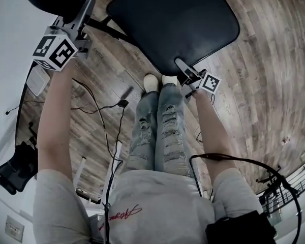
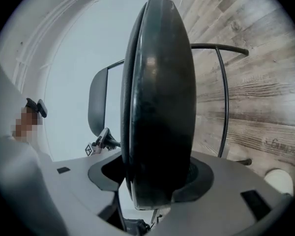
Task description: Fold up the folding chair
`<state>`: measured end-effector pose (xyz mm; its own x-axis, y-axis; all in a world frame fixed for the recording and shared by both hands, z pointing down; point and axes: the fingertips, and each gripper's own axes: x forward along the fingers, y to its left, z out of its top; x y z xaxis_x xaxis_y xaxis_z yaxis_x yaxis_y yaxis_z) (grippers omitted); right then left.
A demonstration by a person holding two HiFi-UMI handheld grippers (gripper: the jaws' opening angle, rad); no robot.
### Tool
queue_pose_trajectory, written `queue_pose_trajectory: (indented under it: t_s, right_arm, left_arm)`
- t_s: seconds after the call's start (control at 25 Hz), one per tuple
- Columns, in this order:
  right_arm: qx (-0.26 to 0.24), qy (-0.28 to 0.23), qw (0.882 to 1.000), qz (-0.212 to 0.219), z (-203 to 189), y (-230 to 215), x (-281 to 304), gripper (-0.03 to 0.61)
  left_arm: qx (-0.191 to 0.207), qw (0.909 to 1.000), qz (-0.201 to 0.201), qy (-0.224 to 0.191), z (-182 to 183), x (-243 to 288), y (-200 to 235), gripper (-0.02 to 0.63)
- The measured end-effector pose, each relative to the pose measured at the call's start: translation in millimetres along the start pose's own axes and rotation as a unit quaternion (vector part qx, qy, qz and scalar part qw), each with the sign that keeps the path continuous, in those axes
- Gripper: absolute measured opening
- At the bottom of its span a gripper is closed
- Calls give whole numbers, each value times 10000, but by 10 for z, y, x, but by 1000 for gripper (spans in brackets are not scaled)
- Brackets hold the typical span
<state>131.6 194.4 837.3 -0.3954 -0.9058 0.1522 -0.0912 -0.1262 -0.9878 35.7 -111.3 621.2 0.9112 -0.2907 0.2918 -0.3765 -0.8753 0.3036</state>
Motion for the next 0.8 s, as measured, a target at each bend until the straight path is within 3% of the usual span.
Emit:
queue_pose_trajectory:
  t_s: [0.12, 0.24, 0.44, 0.6, 0.8]
  right_arm:
    - [58, 11, 10000, -1, -34, -16, -22, 259]
    - [88, 5, 10000, 24, -33, -10, -6, 256]
    - [396, 256, 9988, -129, 16, 349, 140, 247]
    - [952, 756, 9921, -323, 56, 1029, 542, 235]
    - [1549, 885, 9812, -735, 122, 1801, 1363, 198]
  left_arm:
    - [-206, 9994, -278, -54, 45, -21, -37, 15]
    - [-186, 9995, -259, 7, 31, -1, -52, 15]
    - [96, 9992, -250, -280, 281, -38, -191, 15]
    - [559, 9960, -250, -648, 740, -84, -388, 15]
    - [1430, 9880, -239, -532, 1076, -24, -390, 26]
